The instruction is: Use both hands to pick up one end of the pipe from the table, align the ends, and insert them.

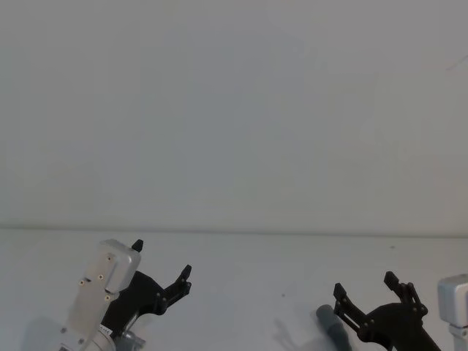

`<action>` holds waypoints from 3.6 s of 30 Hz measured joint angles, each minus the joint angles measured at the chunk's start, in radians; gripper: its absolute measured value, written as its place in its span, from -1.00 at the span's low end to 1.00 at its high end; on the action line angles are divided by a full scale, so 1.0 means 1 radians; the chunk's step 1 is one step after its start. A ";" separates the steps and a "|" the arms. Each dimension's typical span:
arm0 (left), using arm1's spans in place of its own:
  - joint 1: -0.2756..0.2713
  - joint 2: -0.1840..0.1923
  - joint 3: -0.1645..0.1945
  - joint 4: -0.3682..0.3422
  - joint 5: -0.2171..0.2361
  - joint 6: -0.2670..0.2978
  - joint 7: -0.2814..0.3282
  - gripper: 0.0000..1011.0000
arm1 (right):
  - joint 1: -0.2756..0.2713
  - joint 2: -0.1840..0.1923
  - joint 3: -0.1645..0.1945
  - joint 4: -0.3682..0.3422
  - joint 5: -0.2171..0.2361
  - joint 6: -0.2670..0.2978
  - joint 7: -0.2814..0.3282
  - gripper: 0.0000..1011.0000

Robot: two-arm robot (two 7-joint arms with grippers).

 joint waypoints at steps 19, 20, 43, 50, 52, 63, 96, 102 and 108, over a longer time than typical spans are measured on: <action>0.000 0.000 0.000 0.000 0.000 0.000 0.000 0.98 | 0.000 0.000 0.000 0.000 0.000 0.000 0.000 0.98; 0.000 0.000 0.000 0.000 0.000 0.000 0.000 0.98 | 0.000 0.000 0.000 0.000 0.000 0.000 0.000 0.98; 0.000 0.000 0.000 0.000 0.000 0.000 0.000 0.98 | 0.000 0.000 0.000 0.000 0.000 0.000 0.000 0.98; 0.000 0.000 0.000 0.000 0.000 0.000 0.000 0.98 | 0.000 0.000 0.000 0.000 0.000 0.000 0.000 0.98; 0.000 0.000 0.000 0.000 0.000 0.000 0.000 0.98 | 0.000 0.000 0.000 0.000 0.000 0.000 0.000 0.98; 0.000 0.000 0.000 0.000 0.000 0.000 0.000 0.98 | 0.000 0.000 0.000 0.000 0.000 0.000 0.000 0.98; 0.062 0.036 -0.070 -0.115 -0.096 0.221 -0.030 0.98 | 0.000 0.000 0.000 0.000 0.000 0.000 0.000 0.98; 0.101 0.048 -0.093 -0.183 -0.122 0.296 -0.026 0.98 | 0.000 0.000 0.000 0.000 0.000 0.000 0.000 0.98; 0.134 0.053 -0.111 -0.241 -0.143 0.367 -0.015 0.98 | 0.000 0.000 0.000 0.000 0.000 0.000 0.000 0.98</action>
